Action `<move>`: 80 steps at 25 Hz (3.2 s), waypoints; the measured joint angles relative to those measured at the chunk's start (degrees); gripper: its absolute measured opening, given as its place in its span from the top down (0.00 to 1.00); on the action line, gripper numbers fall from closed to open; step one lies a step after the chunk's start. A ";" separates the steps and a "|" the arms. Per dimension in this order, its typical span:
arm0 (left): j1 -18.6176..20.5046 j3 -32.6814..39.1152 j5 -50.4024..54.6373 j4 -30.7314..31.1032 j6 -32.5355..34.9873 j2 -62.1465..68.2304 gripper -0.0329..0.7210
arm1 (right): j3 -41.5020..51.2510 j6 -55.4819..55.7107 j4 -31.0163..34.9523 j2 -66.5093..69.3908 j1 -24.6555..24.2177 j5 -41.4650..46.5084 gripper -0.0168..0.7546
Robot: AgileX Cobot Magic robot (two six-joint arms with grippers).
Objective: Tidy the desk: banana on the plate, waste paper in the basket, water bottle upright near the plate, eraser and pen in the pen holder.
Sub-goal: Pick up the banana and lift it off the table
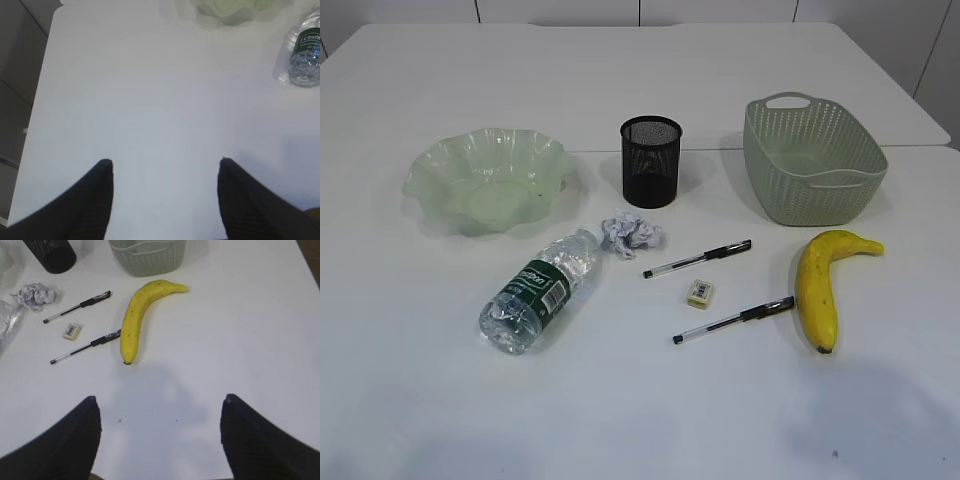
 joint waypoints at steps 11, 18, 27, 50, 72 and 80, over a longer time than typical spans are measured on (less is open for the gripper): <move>-5.43 -1.93 1.79 2.78 0.00 4.93 0.34 | -5.62 0.67 6.34 22.49 0.00 5.03 0.26; -7.20 -6.88 1.89 5.21 -0.28 13.01 0.34 | -8.04 0.78 10.59 30.94 0.00 -0.42 0.26; -7.20 -7.75 2.43 5.11 -0.45 17.12 0.34 | -8.23 0.89 15.73 41.09 0.00 -6.11 0.26; -7.20 -7.88 2.56 3.21 -1.34 17.81 0.34 | -19.00 0.89 16.00 53.59 0.00 -15.40 0.26; -7.20 -30.95 -0.49 1.72 -1.44 49.12 0.34 | -34.02 8.61 15.69 76.03 0.00 -9.38 0.26; -7.20 -30.95 -0.49 1.60 -1.44 49.27 0.34 | -34.50 15.44 13.65 80.68 0.00 -8.60 0.26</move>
